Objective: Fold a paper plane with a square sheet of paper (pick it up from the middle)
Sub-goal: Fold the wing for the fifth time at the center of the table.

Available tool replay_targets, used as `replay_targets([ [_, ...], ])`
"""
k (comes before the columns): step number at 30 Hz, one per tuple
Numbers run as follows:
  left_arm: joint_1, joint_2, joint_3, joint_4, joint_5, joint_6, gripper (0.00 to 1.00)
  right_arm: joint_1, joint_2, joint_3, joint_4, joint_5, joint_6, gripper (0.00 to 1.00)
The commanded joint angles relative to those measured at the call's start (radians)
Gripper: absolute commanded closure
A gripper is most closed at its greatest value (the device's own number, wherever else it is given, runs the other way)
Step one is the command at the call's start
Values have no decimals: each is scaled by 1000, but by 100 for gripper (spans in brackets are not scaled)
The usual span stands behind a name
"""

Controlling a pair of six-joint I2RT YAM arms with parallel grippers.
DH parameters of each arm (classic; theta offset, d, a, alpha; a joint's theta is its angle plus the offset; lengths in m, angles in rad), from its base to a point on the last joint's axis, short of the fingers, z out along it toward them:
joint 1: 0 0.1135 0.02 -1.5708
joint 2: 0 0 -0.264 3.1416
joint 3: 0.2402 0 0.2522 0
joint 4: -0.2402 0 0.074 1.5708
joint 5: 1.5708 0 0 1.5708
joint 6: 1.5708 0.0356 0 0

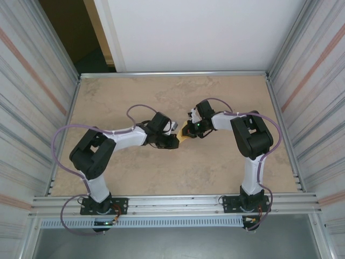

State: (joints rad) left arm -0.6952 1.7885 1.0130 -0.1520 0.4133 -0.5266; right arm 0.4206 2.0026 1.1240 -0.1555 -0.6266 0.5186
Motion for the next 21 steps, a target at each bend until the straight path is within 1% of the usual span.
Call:
replay_targets([
  [1, 5, 38, 31, -4, -19, 9, 89, -1, 97, -41, -105, 212, -17, 95],
  [9, 26, 49, 21, 14, -9, 3, 89, -1, 97, -35, -107, 212, -17, 96],
  [16, 54, 47, -12, 55, 24, -15, 89, -2, 101, -31, -111, 215, -18, 95],
  [21, 54, 58, -16, 54, 24, -16, 90, 0, 101, -29, -114, 214, -18, 95],
])
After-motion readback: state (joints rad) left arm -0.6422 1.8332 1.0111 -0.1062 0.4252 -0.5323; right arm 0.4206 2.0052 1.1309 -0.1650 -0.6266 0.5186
